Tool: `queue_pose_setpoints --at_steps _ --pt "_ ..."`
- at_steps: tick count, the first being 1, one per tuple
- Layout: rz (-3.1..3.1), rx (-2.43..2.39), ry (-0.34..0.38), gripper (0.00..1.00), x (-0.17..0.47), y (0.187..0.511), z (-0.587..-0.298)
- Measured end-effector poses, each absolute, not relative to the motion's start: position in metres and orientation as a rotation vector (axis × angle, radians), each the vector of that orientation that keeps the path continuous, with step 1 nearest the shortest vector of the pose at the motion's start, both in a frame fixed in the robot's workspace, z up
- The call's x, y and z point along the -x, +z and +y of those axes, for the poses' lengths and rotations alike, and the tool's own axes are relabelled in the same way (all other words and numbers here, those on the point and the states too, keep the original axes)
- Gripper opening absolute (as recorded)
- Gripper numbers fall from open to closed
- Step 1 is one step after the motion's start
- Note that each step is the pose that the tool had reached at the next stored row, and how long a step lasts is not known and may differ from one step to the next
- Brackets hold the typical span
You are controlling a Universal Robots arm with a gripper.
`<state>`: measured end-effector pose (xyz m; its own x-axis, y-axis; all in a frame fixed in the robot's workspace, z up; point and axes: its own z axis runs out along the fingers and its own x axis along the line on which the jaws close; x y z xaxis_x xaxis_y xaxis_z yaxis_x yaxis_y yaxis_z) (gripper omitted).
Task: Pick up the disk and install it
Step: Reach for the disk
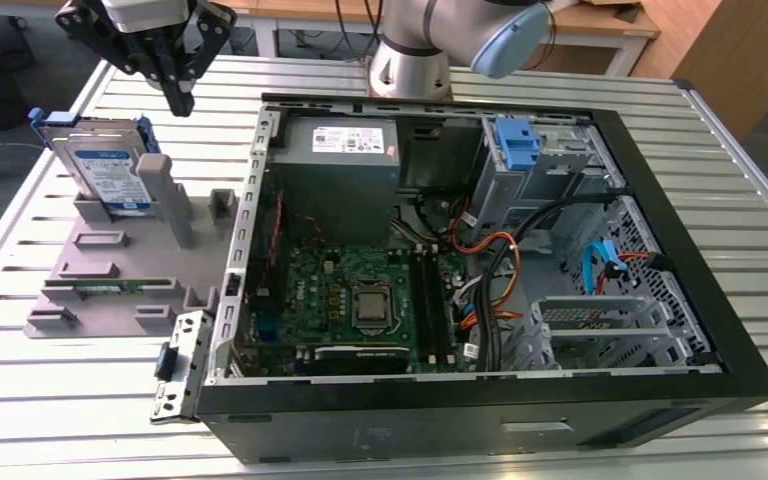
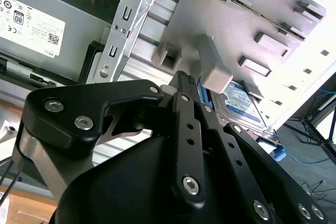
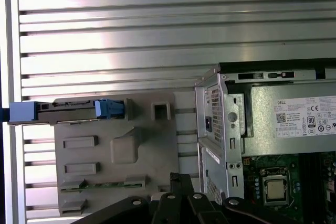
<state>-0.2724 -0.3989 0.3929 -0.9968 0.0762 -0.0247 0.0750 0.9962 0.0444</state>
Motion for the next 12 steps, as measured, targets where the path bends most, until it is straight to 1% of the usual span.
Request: queue_pose_setpoints --at_steps 12 --pt "3.112 -0.118 0.068 0.11 0.283 0.393 -0.399"
